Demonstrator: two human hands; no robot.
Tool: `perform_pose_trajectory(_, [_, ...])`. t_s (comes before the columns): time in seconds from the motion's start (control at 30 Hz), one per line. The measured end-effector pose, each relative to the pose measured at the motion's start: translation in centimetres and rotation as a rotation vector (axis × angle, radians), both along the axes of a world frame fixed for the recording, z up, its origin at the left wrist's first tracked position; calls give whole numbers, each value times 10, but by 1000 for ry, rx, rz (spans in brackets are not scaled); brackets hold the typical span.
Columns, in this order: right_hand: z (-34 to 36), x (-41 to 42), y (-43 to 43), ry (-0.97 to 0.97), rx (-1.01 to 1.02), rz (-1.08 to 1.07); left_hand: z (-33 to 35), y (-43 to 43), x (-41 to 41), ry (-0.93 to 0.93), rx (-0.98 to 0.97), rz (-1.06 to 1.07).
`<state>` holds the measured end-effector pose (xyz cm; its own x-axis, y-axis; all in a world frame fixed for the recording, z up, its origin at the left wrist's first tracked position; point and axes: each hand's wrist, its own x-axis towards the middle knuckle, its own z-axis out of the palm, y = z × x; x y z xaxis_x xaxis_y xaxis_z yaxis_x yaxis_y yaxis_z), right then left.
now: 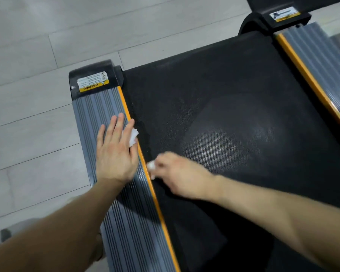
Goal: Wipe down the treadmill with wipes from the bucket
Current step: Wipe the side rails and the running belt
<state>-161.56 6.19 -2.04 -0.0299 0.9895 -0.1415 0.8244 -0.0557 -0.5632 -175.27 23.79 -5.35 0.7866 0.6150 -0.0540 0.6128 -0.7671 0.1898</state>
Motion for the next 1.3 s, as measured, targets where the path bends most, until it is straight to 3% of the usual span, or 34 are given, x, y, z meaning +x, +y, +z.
perform_pose_trajectory(0.07, [-1,15,-7,-36,46,138,-1,0,1,-1,8,-2])
perform_pose_trajectory(0.1, [-7,44,-2,-86,86,42,0,1,1,-3,14,-1])
perform_pose_trajectory(0.2, [-13,154,0,-340,29,-567,-1,2,1,-6,18,8])
perform_pose_trajectory(0.27, [-12,204,-14,-359,-83,-934,-2,0,0,-11,13,10])
perform_pose_trajectory(0.3, [-10,205,-15,-364,-110,-1006,-2,0,0,-15,11,11])
perform_pose_trajectory(0.37, [-6,166,-12,-364,-93,-933,-2,0,0,-21,3,6])
perform_pose_trajectory(0.5, [3,9,-18,-25,-14,-281,-3,0,1,-42,-1,9])
perform_pose_trajectory(0.57, [7,-16,-22,30,-2,-15,-3,-1,0,-46,-1,16])
perform_pose_trajectory(0.6, [2,-2,-23,15,37,0,-2,-1,0,-43,3,14])
perform_pose_trajectory(0.7, [-9,88,-22,-222,91,-448,-2,0,2,-41,8,14])
perform_pose_trajectory(0.77, [-8,157,-31,-359,-41,-858,-2,-1,2,-39,8,16])
perform_pose_trajectory(0.83, [-1,184,-36,-370,-153,-1060,-2,-1,1,-36,7,21])
perform_pose_trajectory(0.87, [1,179,-32,-378,-175,-1050,-2,-1,1,-33,7,18])
perform_pose_trajectory(0.93, [5,127,-21,-306,-116,-831,-2,-1,2,-28,3,20])
perform_pose_trajectory(1.03, [14,9,-19,-24,-94,-222,-3,-1,1,-34,7,23])
perform_pose_trajectory(1.1, [19,-20,-26,32,-100,67,-3,0,1,-29,7,21])
perform_pose_trajectory(1.17, [15,11,-30,-20,-29,-20,-1,-1,1,-23,2,21])
perform_pose_trajectory(1.3, [7,125,-40,-311,-84,-764,-1,-2,2,-16,0,27])
